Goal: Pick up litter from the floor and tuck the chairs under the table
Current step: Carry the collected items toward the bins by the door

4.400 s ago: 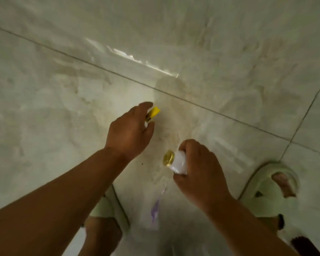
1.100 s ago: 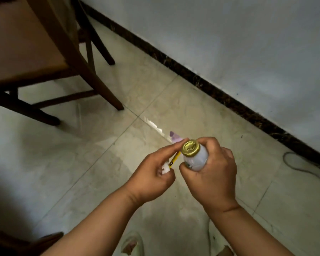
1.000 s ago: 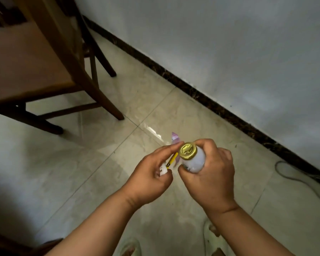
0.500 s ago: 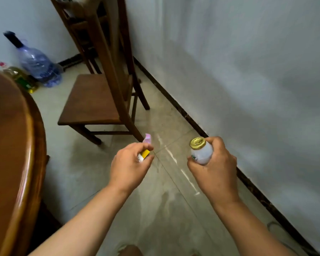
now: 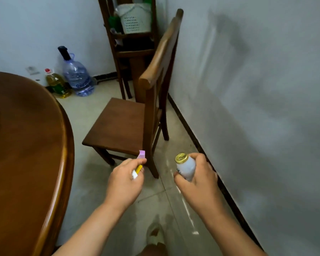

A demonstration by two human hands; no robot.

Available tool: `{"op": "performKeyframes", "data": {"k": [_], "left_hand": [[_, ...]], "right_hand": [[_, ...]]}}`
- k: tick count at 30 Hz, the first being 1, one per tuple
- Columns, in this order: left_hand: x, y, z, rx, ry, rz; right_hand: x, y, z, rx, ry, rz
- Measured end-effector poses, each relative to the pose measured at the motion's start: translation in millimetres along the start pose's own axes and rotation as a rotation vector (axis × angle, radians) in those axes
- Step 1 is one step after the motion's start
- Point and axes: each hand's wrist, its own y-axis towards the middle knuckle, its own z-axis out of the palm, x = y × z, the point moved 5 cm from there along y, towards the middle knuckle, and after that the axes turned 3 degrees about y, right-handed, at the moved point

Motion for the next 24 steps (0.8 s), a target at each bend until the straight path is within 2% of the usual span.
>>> {"op": "performKeyframes", "data": {"k": [6, 9, 14, 24], "left_hand": [[32.1, 41.4, -35.0, -0.006, -0.004, -0.103], [43.5, 41.0, -49.4, -0.048, -0.005, -0.192], [57.1, 25.5, -69.2, -0.138, 0.009, -0.358], [52.6, -67.1, -88.0, -0.504, 0.031, -0.777]], "right_hand": [[47.7, 52.4, 30.8, 0.049, -0.052, -0.115], [65.0, 66.0, 46.1, 0.127, -0.063, -0.167], [84.7, 81.2, 79.6, 0.330, -0.107, -0.261], [113.8, 66.3, 123.7, 0.836, -0.121, -0.544]]}}
